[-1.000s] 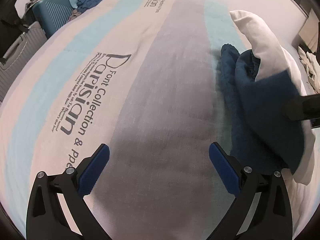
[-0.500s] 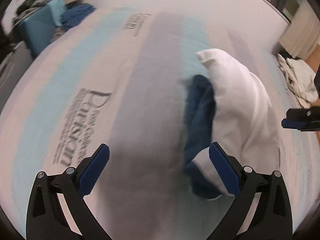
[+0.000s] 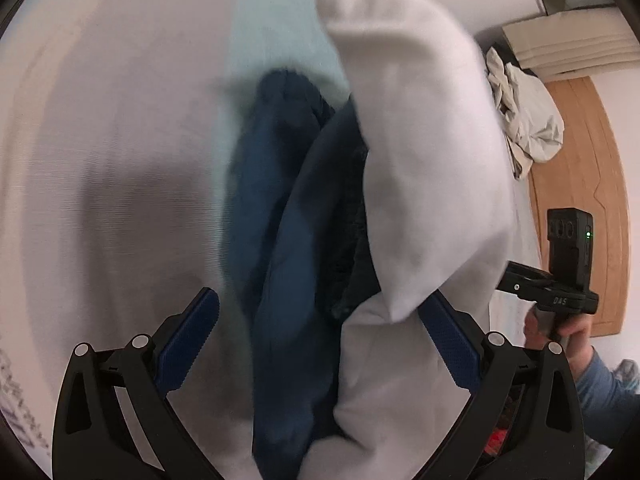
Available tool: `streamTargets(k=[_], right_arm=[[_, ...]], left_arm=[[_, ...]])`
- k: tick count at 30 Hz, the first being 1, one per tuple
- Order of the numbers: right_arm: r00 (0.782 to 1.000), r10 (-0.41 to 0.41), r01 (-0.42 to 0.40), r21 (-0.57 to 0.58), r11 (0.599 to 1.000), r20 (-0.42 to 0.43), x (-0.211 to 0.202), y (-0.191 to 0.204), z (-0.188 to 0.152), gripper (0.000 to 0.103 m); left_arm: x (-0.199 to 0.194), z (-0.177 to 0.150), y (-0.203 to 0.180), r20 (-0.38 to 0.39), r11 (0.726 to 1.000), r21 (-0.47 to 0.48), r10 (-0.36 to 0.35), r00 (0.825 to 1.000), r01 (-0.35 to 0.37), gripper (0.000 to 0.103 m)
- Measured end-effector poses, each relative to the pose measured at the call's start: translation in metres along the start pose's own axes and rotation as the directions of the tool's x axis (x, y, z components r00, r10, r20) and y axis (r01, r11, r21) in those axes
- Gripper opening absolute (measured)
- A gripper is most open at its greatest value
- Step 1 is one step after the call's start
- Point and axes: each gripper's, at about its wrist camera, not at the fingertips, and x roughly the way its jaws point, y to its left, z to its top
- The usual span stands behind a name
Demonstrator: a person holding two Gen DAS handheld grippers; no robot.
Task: Fold large clothes
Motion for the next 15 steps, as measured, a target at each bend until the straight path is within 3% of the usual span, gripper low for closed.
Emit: streamTargets(k=[5, 12, 15], right_arm=[[0.995, 0.101, -0.100, 0.036, 0.994, -0.027, 0.015, -0.023, 0.004, 0.086], [0.970, 0.237, -0.231, 0.106, 0.967, -0.052, 0.032, -0.045, 0.003, 0.088], [0.962, 0.270, -0.262, 0.136, 0.955, -0.044, 0.035, -0.046, 0.005, 0.076]], left_arm=[[0.024, -0.001, 0.018, -0.048, 0.995, -0.092, -0.047, 0.998, 0.043, 0.098], [0.039, -0.008, 0.023, -0.017, 0.990, -0.119, -0.075, 0.997, 0.073, 0.098], [0.044, -0.011, 0.017, -0.006, 0.991, -0.123, -0.058, 0.998, 0.057, 0.098]])
